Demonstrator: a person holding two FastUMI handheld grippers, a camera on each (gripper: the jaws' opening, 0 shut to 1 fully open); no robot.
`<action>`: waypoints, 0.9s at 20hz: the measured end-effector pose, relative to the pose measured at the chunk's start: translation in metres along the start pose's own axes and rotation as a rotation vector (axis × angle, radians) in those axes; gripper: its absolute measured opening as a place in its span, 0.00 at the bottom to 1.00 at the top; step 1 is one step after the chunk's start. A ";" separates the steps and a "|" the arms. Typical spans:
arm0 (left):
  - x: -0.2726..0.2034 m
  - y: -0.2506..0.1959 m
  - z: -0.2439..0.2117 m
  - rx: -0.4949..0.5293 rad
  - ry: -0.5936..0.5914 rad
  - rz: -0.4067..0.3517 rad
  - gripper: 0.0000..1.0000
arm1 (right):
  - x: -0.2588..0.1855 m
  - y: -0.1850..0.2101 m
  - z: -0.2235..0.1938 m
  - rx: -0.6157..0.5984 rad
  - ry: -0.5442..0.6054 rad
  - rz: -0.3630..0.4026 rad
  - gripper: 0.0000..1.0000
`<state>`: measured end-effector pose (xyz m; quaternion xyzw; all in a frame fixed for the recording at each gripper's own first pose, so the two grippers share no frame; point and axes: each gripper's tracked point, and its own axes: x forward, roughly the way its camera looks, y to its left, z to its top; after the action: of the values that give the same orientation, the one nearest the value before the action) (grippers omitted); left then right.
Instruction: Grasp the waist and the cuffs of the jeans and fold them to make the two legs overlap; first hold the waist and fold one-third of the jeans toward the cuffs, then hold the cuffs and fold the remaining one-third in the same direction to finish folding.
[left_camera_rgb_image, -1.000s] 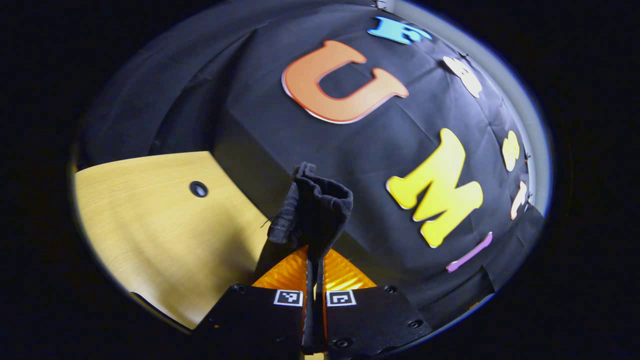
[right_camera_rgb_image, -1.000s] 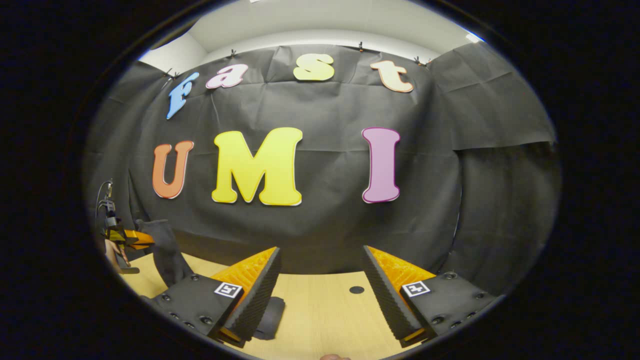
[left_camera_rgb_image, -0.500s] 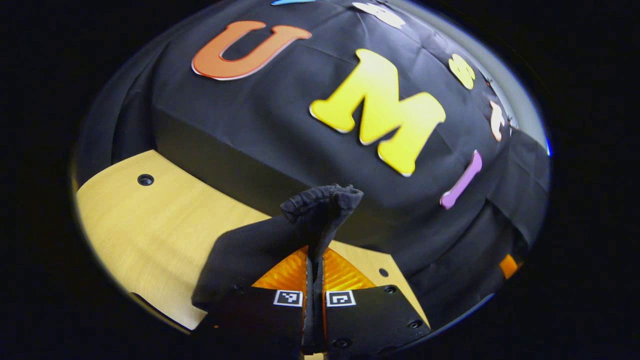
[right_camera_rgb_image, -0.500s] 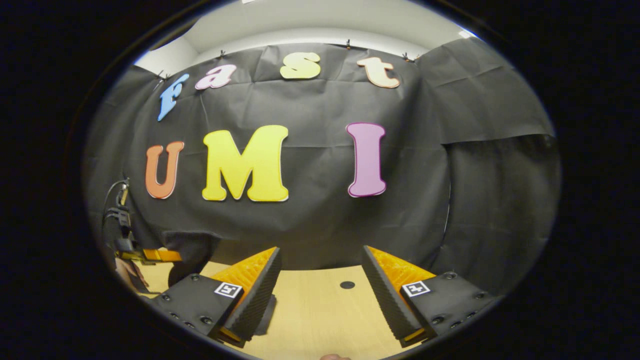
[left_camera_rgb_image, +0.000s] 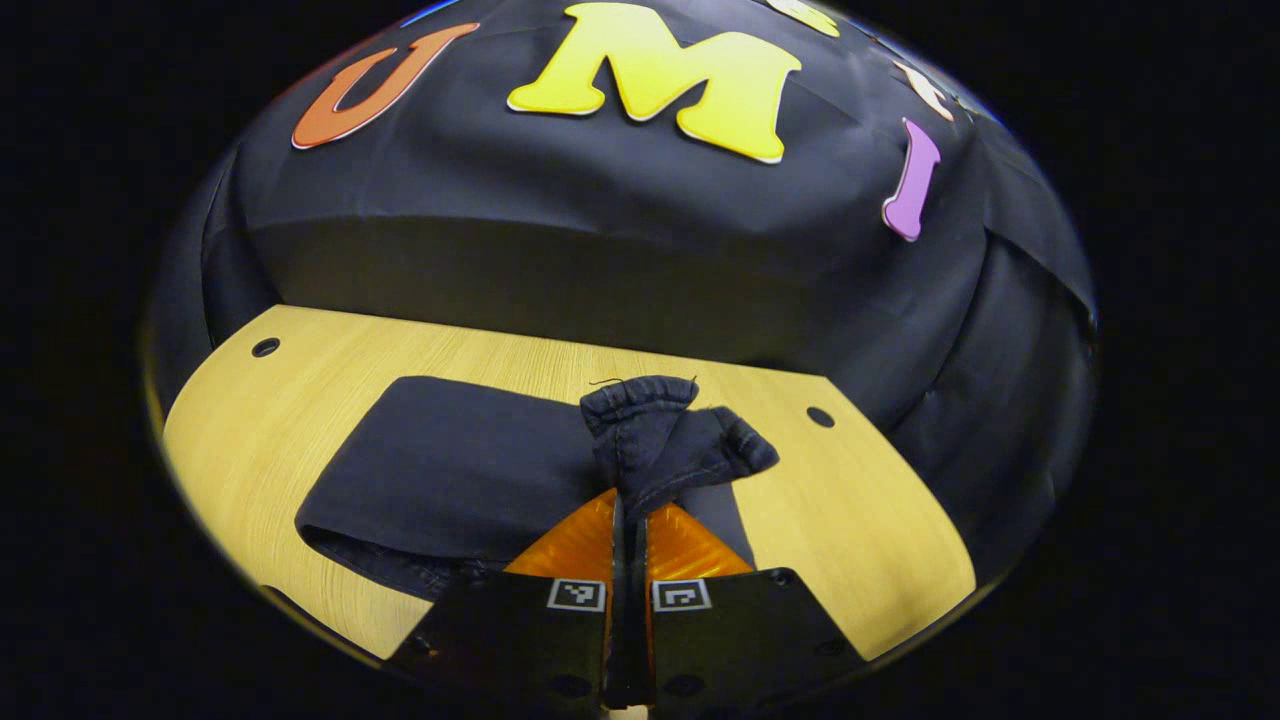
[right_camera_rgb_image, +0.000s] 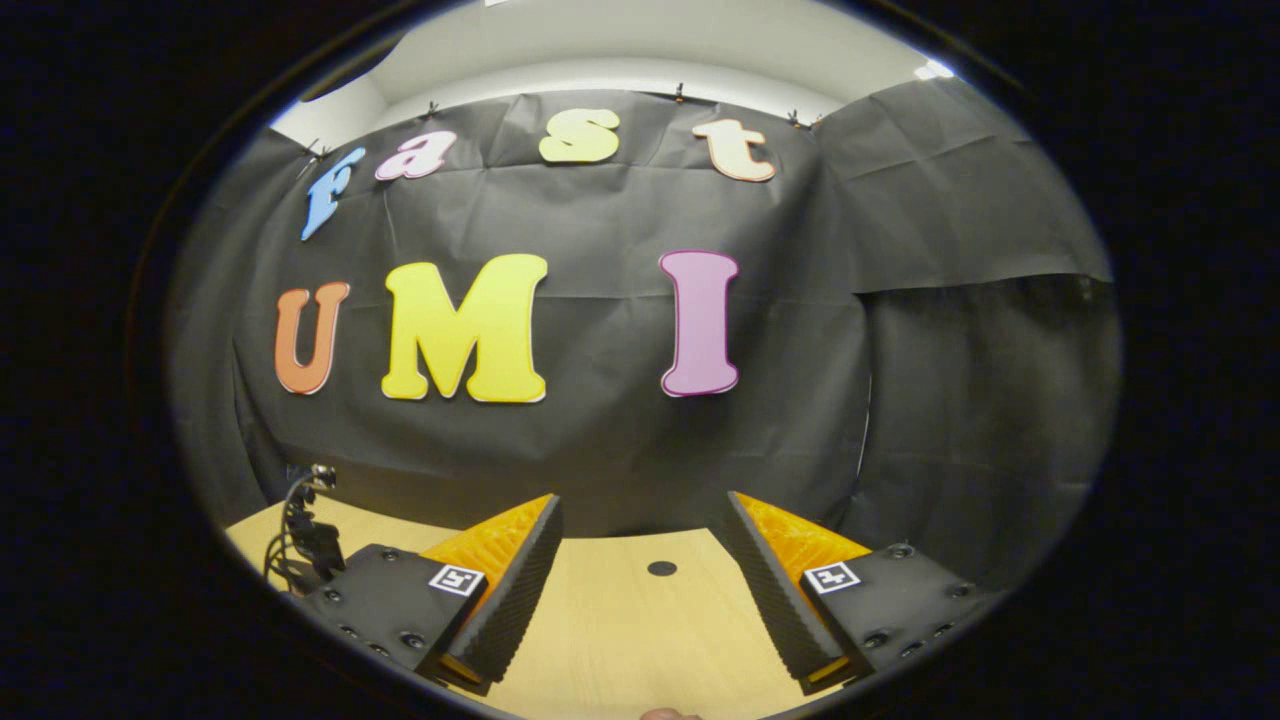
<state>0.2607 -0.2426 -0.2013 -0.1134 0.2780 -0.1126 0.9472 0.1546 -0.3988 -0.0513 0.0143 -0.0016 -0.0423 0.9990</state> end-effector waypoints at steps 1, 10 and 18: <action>0.004 0.001 -0.009 0.020 0.008 0.015 0.03 | -0.001 -0.002 -0.001 0.008 0.005 -0.002 1.00; 0.015 -0.004 -0.043 0.127 0.042 0.019 0.49 | -0.005 0.002 -0.003 0.005 0.012 0.009 1.00; -0.004 -0.014 -0.026 0.100 -0.002 -0.025 0.98 | -0.009 -0.001 -0.003 0.015 0.015 -0.007 0.97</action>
<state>0.2407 -0.2590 -0.2170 -0.0696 0.2695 -0.1382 0.9505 0.1451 -0.3984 -0.0544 0.0223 0.0056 -0.0457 0.9987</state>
